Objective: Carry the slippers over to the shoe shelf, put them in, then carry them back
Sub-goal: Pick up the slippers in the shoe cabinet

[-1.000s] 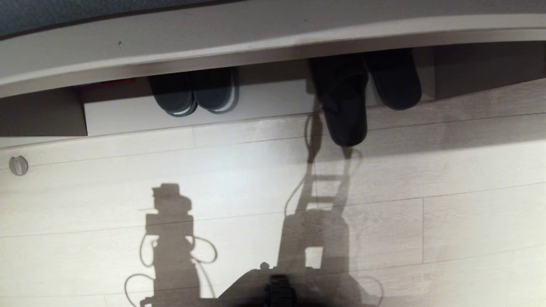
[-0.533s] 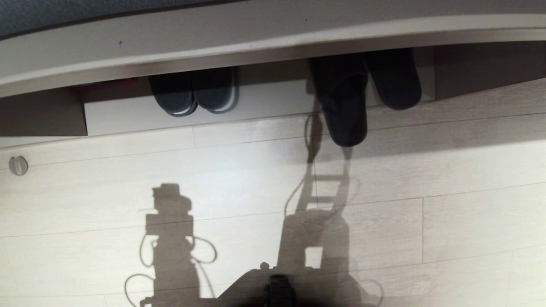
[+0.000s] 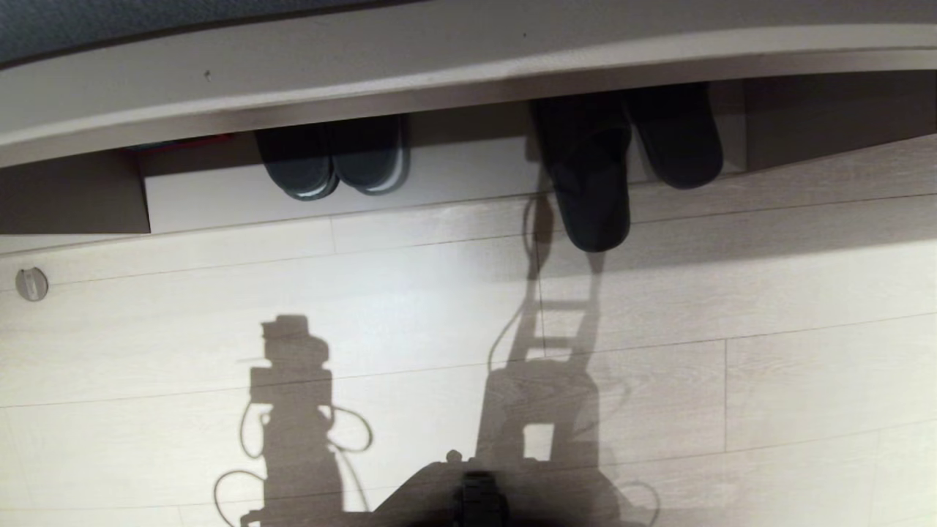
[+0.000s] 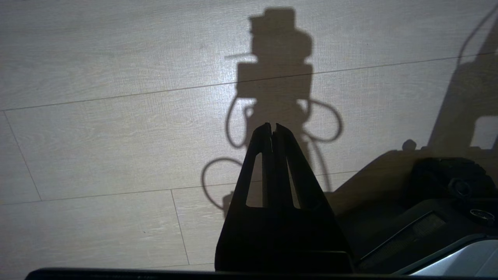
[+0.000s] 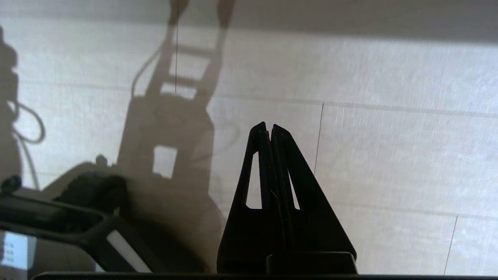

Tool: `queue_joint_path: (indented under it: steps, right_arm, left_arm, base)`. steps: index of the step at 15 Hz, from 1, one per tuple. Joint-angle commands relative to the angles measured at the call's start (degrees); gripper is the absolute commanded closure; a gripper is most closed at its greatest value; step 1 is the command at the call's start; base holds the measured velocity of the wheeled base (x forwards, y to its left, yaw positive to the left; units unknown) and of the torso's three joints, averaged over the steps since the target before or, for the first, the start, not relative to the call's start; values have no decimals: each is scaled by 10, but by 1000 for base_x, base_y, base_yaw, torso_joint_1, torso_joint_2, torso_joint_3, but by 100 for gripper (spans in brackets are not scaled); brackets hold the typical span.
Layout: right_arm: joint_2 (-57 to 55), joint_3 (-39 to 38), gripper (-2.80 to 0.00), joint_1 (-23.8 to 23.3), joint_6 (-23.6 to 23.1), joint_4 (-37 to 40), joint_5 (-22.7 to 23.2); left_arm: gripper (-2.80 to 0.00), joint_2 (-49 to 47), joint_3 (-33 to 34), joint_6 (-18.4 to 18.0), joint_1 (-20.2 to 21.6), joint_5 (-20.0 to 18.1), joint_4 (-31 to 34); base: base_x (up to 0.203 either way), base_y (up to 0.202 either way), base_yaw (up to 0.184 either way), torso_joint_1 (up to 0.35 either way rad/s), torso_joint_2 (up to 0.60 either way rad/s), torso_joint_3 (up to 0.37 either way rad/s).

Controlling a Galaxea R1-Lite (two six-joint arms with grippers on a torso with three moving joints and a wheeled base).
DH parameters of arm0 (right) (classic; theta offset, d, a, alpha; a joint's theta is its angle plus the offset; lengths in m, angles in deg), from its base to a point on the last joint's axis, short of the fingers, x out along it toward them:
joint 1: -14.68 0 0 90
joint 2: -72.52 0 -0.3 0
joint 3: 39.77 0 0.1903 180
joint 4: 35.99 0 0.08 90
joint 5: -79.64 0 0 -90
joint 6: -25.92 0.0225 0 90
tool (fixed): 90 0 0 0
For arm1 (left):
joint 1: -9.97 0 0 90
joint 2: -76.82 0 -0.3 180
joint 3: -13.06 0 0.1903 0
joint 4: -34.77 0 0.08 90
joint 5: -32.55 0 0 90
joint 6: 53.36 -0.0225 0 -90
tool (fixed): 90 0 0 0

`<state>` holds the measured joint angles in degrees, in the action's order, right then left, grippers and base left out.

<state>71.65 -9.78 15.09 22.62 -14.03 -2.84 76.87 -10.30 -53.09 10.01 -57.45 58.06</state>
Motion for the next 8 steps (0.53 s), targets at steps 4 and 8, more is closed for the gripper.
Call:
queue_joint_path:
  steps: [4,8]
  right_arm:
    - [8,-46,0,0,-1,7,-48]
    - [8,-66,0,0,1,18,-78]
  left_arm:
    - [0,0,0,0,0,0,0]
    - [0,0,0,0,0,0,0]
  base:
    - [0,0,0,0,0,0]
    - [0,0,0,0,0,0]
